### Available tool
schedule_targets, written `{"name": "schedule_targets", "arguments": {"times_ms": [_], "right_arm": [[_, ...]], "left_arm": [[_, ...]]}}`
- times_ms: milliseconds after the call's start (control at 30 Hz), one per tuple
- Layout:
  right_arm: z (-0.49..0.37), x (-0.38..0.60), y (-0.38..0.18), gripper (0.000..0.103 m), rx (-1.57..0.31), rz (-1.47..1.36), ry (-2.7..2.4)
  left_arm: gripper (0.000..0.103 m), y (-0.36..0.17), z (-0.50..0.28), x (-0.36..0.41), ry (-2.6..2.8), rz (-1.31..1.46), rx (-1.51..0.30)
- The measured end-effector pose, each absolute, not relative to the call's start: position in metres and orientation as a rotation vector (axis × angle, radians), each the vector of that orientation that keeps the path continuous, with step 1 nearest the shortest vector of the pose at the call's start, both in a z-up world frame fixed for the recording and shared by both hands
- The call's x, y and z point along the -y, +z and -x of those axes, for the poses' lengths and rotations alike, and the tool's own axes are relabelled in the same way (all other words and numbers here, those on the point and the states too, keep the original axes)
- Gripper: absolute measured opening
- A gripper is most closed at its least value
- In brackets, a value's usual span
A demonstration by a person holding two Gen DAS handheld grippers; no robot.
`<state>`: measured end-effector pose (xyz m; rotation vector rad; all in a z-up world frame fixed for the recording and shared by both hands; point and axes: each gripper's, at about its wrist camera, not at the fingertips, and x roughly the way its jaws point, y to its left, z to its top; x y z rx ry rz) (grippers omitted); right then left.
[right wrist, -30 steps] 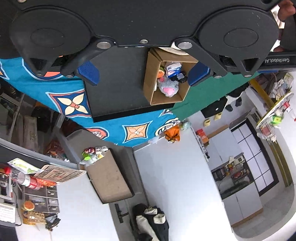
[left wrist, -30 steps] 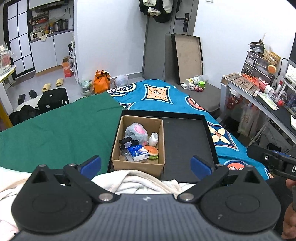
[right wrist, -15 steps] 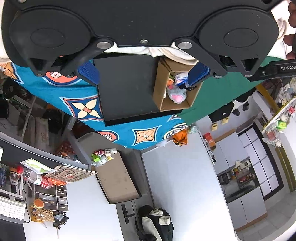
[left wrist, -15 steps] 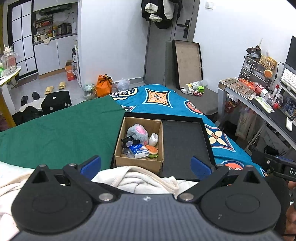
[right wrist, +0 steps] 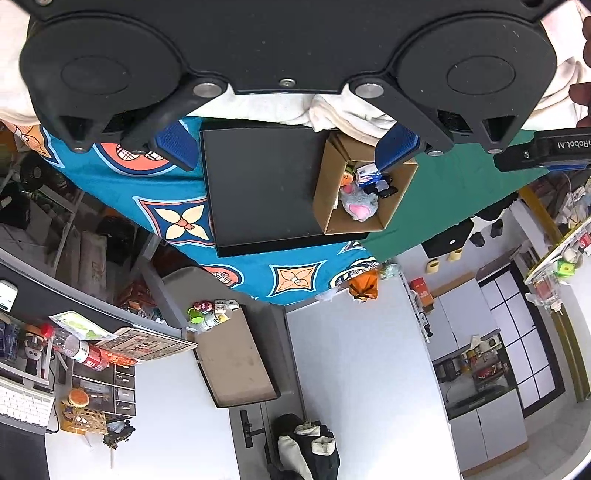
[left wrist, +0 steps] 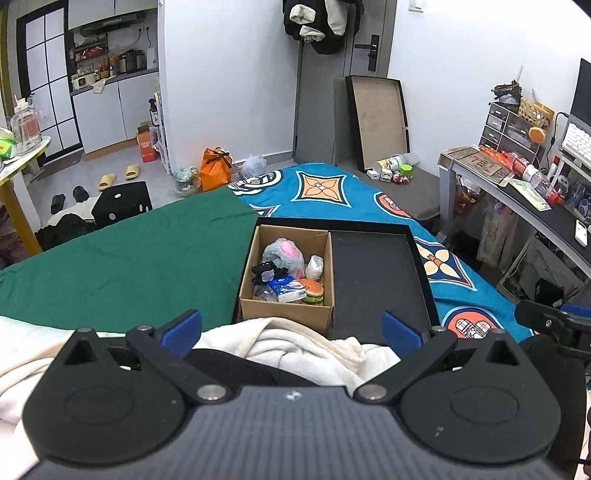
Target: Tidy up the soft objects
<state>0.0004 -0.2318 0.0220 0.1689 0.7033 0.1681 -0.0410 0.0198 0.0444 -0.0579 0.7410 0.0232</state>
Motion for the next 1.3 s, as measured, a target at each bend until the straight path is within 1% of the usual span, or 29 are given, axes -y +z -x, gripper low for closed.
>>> {"name": "schedule_targets", "arguments": {"times_ms": [200, 1300], "right_arm": [[0.0044, 0.2333, 0.0222, 0.103, -0.703, -0.162, 0.162], [0.0042, 0.2343, 0.0199, 0.103, -0.717, -0.149, 0.156]], "left_arm": [[0.102, 0.0465, 0.0487, -0.0164, 0.030, 0.046, -0.721], [0.102, 0.0412, 0.0514, -0.0247, 0.021, 0.053, -0.741]]}}
